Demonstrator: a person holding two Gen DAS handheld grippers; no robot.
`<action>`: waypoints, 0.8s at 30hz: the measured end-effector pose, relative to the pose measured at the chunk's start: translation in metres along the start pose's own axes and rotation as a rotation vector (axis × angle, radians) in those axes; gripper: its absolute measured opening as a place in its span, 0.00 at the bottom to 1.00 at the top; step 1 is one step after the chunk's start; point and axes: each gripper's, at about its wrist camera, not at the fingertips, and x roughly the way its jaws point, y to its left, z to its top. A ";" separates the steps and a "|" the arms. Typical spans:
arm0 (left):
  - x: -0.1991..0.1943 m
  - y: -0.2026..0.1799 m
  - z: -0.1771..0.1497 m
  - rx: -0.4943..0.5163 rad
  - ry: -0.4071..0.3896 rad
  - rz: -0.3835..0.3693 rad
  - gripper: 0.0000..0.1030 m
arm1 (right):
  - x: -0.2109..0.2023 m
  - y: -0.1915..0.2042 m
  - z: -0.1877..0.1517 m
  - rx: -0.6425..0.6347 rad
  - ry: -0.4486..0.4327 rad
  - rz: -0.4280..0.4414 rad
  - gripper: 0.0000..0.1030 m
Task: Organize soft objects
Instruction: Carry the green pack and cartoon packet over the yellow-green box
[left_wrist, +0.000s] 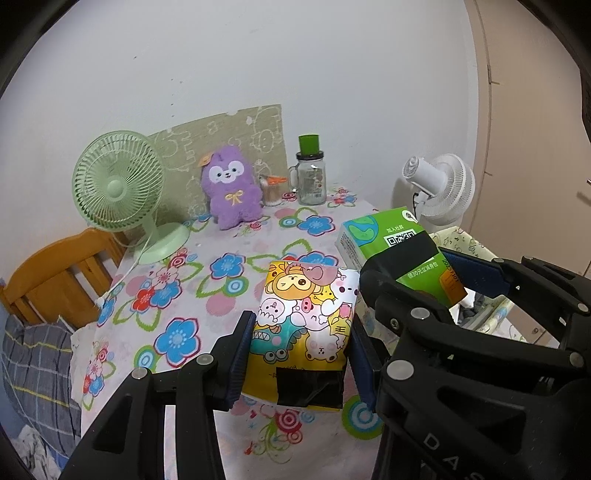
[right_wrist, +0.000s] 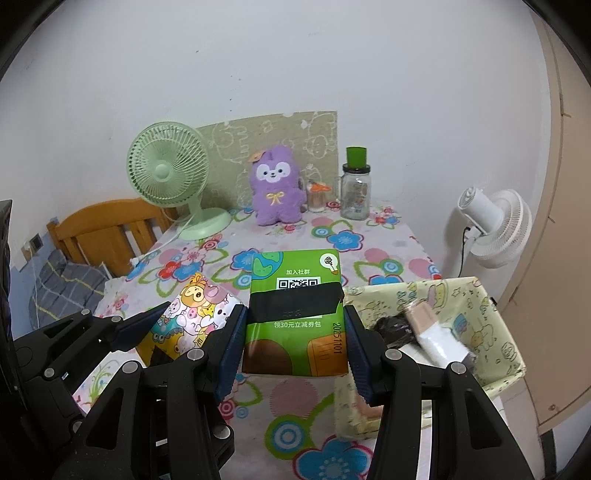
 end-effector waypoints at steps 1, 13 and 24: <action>0.001 -0.003 0.002 0.004 -0.001 -0.004 0.48 | 0.000 -0.002 0.001 0.002 -0.001 -0.003 0.53; 0.023 -0.035 0.017 0.048 0.000 -0.070 0.48 | 0.006 -0.040 0.005 0.028 0.003 -0.079 0.53; 0.044 -0.063 0.027 0.079 0.016 -0.120 0.48 | 0.017 -0.073 0.004 0.048 0.021 -0.131 0.53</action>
